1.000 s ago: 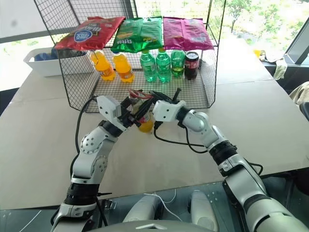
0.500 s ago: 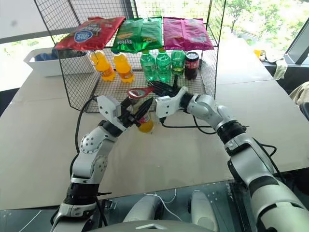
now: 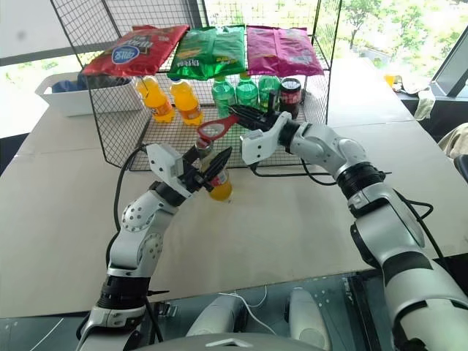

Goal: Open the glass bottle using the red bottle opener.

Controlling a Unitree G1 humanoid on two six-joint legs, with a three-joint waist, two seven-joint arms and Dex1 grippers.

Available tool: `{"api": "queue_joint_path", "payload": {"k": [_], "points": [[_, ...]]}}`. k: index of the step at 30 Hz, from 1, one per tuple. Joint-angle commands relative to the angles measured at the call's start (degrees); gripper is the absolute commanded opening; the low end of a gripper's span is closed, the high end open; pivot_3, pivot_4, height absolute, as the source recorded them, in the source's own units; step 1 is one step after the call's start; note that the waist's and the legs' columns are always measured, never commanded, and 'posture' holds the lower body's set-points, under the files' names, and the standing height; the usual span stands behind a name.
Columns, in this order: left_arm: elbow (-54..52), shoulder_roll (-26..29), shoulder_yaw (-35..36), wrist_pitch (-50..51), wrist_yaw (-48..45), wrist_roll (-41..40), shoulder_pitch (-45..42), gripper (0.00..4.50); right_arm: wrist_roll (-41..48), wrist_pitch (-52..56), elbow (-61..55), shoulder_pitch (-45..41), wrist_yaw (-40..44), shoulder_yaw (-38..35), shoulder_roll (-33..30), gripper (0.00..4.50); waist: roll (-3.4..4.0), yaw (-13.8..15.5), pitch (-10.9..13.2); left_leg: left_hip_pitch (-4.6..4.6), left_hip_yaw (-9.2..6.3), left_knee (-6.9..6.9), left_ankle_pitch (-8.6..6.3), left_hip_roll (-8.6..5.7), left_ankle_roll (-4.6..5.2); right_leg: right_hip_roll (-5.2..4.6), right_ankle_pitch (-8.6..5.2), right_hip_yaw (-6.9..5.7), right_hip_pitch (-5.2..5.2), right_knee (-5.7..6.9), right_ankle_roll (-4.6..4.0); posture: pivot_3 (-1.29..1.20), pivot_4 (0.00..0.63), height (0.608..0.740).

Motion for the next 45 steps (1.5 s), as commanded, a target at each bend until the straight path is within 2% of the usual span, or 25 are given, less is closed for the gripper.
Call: {"api": "queue_joint_path", "payload": {"k": [1,13,17,24,30,45], "points": [[2.7,0.4,-1.6,2.1,-0.4,1.0,2.1,2.38,9.0,-0.3,-2.4,2.3,5.2,-2.6,2.5,0.00,0.00,0.0,0.0,0.01,0.00,0.00,0.00,0.02,0.00,0.01,0.00,0.00,0.01,-0.01,0.00,0.00,0.150,0.740],[3.0,0.6,-1.4,1.9,-0.4,1.1,2.0,2.38,12.9,3.4,-4.7,12.9,13.6,-0.5,7.3,0.00,0.19,0.0,-0.1,0.08,-0.01,-0.02,0.00,0.05,0.00,0.02,0.00,-0.01,0.09,-0.01,0.00,0.00,0.150,0.740],[3.2,0.7,-1.3,2.0,-0.4,1.0,2.0,2.38,10.6,3.6,-7.1,13.9,14.2,1.3,8.3,0.00,0.21,0.0,-0.1,0.43,-0.01,-0.06,-0.01,0.04,0.01,0.03,-0.01,-0.01,0.44,-0.03,0.00,0.00,0.150,0.740],[3.7,0.5,-1.5,2.1,-0.4,1.0,1.4,2.38,1.9,2.7,-8.6,10.6,8.0,1.2,4.8,0.00,0.25,0.0,-0.1,0.71,0.03,-0.13,-0.01,0.04,0.01,0.06,-0.01,0.02,0.62,-0.02,0.00,0.00,0.150,0.740],[4.6,0.2,-1.2,2.1,-0.4,0.5,1.2,2.38,-1.8,1.9,-10.3,3.2,1.8,-1.9,0.8,0.00,0.30,0.1,-0.1,0.69,0.05,-0.20,-0.01,0.05,0.00,0.07,-0.02,0.04,0.60,-0.07,0.00,0.00,0.150,0.740],[5.4,-0.7,-1.1,2.4,0.0,0.0,1.1,2.38,0.0,3.5,-12.4,0.6,0.4,-3.7,0.7,0.00,0.31,0.1,-0.1,0.67,0.09,-0.55,-0.01,0.11,0.00,0.08,-0.01,0.09,0.58,-0.35,0.00,0.00,0.150,0.740]]}}
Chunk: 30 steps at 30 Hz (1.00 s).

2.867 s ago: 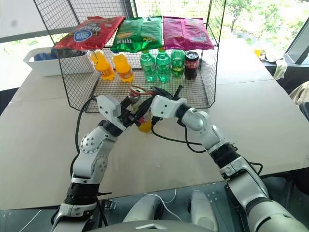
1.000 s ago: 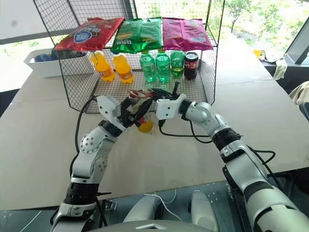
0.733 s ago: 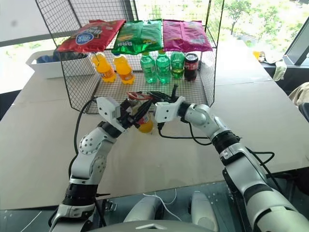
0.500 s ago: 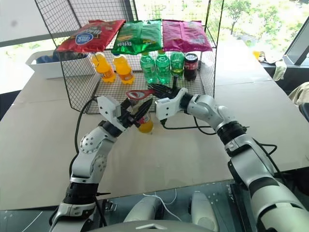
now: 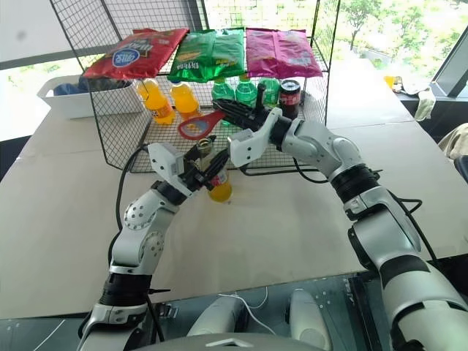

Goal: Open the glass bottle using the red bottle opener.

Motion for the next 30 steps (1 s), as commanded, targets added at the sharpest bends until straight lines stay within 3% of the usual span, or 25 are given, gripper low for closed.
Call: {"api": "queue_joint_path", "payload": {"k": [1,14,19,24,30], "points": [[3.3,-0.3,-1.2,2.6,0.0,0.4,2.2,2.38,2.7,0.8,-1.6,-1.0,-0.4,-2.3,0.0,0.00,0.00,0.0,0.0,0.00,0.00,-0.01,0.00,0.00,0.00,0.00,0.00,0.00,0.00,-0.01,0.00,0.00,0.150,0.740],[3.0,0.2,-0.5,3.1,-0.9,-1.1,2.0,2.38,17.2,10.4,-4.3,7.6,6.5,-7.0,4.5,0.00,0.01,0.0,0.0,0.00,-0.01,-0.20,0.00,0.04,0.00,-0.01,0.00,-0.01,-0.01,-0.16,0.00,0.00,0.150,0.740],[3.9,0.0,-0.6,2.1,-0.8,-0.2,1.5,4.48,18.5,13.4,-7.8,10.9,8.0,-7.3,4.7,0.00,0.02,-0.2,0.2,-0.19,0.01,-0.29,0.00,0.08,0.00,0.05,0.00,0.03,-0.28,-0.19,0.00,0.00,0.150,0.740],[4.4,0.0,-0.6,1.5,-0.8,0.7,1.2,4.48,19.0,15.5,-9.6,12.3,8.3,-7.8,4.3,0.00,0.03,-0.2,0.2,-0.89,0.00,-0.24,0.02,0.10,-0.03,-0.01,0.02,0.00,-0.94,-0.19,0.00,0.00,0.150,0.740],[4.1,0.4,-0.5,0.9,-1.2,1.1,1.8,4.48,19.4,17.0,-10.7,13.6,8.3,-8.4,4.8,0.00,0.03,-0.2,0.2,-1.03,0.01,-0.26,0.02,0.09,-0.03,-0.04,0.02,-0.01,-1.05,-0.25,0.00,0.00,0.150,0.740]]}}
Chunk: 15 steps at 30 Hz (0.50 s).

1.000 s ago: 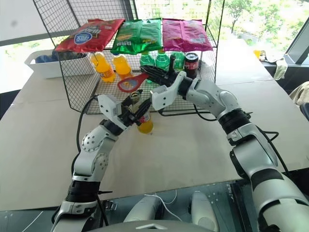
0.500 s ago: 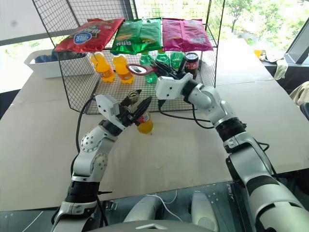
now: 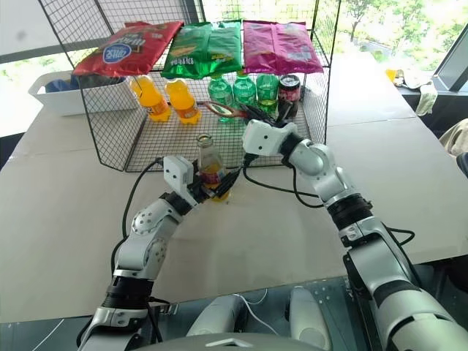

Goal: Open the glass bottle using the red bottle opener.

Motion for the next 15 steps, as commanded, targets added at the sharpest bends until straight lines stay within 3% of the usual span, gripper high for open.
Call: {"api": "queue_joint_path", "payload": {"k": [1,9,15], "points": [[-1.5,0.4,0.0,-1.3,-0.6,0.2,0.3,4.48,1.6,0.9,-3.4,0.5,-0.2,-1.7,0.6,0.00,0.00,0.0,0.0,0.00,0.01,0.00,0.00,0.00,0.00,0.01,0.00,0.01,0.00,0.00,0.00,0.00,0.150,0.740],[-5.7,1.4,1.6,0.9,-0.5,-2.2,2.8,4.48,9.5,10.5,-10.5,6.6,3.4,-4.4,3.4,0.00,0.00,0.0,0.0,-0.02,0.01,0.00,0.00,0.03,0.00,-0.06,0.00,0.03,-0.03,0.02,0.00,0.00,0.150,0.740],[-8.0,2.8,2.0,1.8,-1.1,-2.8,4.9,4.48,16.0,25.2,-16.8,11.6,6.6,-6.5,6.3,0.00,0.00,0.0,0.0,-0.01,0.01,0.00,0.00,0.04,0.00,-0.05,0.00,0.03,-0.03,0.04,0.00,0.00,0.150,0.740]]}}
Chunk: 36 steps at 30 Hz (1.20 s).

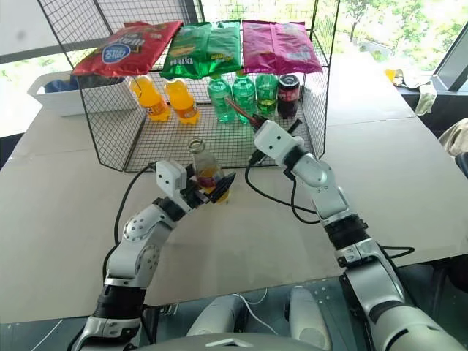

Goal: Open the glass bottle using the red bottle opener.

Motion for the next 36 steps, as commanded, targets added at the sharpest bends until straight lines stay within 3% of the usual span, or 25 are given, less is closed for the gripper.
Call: {"api": "queue_joint_path", "payload": {"k": [1,7,18,19,21,26,27,36], "points": [[-3.1,1.0,1.0,0.0,-0.2,-0.6,0.4,4.48,4.6,8.9,-6.0,1.9,2.8,-1.1,1.4,0.00,0.00,0.0,0.0,0.00,0.00,0.00,0.00,0.00,0.00,0.00,0.00,0.00,0.00,0.01,0.00,0.00,0.150,0.740],[-4.8,3.1,2.2,0.4,-0.5,-0.8,3.0,4.48,11.7,25.6,-15.3,6.7,6.4,-1.7,2.9,0.00,0.00,0.0,0.0,0.00,0.00,0.00,0.00,0.01,0.00,-0.03,0.00,0.01,-0.02,0.03,0.00,0.00,0.150,0.740],[-10.8,8.4,9.4,2.9,-1.6,-4.3,16.0,4.48,23.2,53.9,-38.3,23.3,12.8,0.9,-4.4,0.00,0.01,0.1,0.0,-0.03,-0.01,0.00,-0.01,0.03,0.01,-0.09,0.00,-0.01,-0.02,0.01,0.00,0.00,0.150,0.740],[-11.1,8.8,10.2,2.8,-1.6,-4.1,17.7,4.50,23.8,55.3,-39.1,24.0,12.2,0.1,-4.6,0.88,0.01,0.1,0.0,-0.01,0.00,0.00,-0.01,0.04,0.01,-0.09,0.00,0.00,-0.02,0.02,0.00,0.00,0.150,0.740],[-11.6,9.2,11.0,2.6,-1.5,-3.6,20.1,4.50,24.6,56.3,-39.8,24.6,11.4,-1.4,-5.0,1.60,0.01,0.2,0.0,0.00,0.00,0.00,-0.01,0.04,0.00,-0.09,0.00,-0.01,0.00,0.04,0.00,0.00,0.150,0.740],[-10.4,10.3,12.6,1.3,-0.4,-0.4,25.6,4.50,25.6,53.9,-41.1,27.3,11.4,-5.7,-7.6,4.12,-0.03,0.4,0.0,0.09,-0.05,0.00,-0.02,0.02,0.01,-0.10,0.00,-0.14,0.10,0.03,0.01,0.00,0.150,0.740],[-10.1,10.6,13.1,1.4,0.2,0.3,26.4,4.50,24.6,51.2,-41.2,28.6,11.8,-6.4,-9.0,4.41,-0.03,0.5,0.0,0.08,-0.08,0.00,-0.02,0.02,0.01,-0.10,0.00,-0.16,0.13,0.01,0.01,0.00,0.150,0.740],[-9.2,12.6,16.5,-0.8,1.3,3.5,29.8,4.50,24.4,28.8,-38.4,43.4,20.5,-15.8,-18.5,4.41,-0.04,0.3,0.0,0.17,-0.12,-0.01,-0.03,0.05,0.02,-0.13,0.00,-0.22,0.33,-0.19,0.01,0.00,0.150,0.740]]}}
